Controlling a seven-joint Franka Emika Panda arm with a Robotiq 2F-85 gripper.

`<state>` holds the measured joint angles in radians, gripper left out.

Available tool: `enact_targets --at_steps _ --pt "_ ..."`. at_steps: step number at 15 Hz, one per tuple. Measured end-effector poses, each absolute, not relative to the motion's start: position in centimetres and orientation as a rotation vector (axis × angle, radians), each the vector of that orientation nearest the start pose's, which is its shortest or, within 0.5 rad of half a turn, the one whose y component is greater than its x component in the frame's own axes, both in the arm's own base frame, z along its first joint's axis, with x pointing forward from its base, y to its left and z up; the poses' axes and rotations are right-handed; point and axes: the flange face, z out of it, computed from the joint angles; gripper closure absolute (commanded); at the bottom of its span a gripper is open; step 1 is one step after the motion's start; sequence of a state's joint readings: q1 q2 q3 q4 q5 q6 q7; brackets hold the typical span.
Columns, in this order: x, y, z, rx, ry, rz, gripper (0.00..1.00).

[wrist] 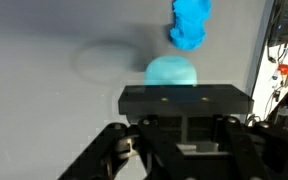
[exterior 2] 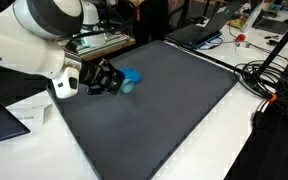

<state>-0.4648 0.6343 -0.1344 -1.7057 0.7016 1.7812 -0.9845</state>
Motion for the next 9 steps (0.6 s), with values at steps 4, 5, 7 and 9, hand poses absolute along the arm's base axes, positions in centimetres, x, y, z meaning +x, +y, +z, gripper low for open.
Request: enact_targets --at_steps 4,5,7,9 --pt "55.7 -28.0 22.0 -2.497 -0.033 -0.032 0.78" --pt "55.7 -27.3 22.5 -2.528 -0.031 -0.018 0.78" --pt "55.5 -25.7 23.6 -2.588 -0.042 0.025 0.78" --pt "55.0 -24.2 24.9 -2.647 -0.062 0.067 0.78"
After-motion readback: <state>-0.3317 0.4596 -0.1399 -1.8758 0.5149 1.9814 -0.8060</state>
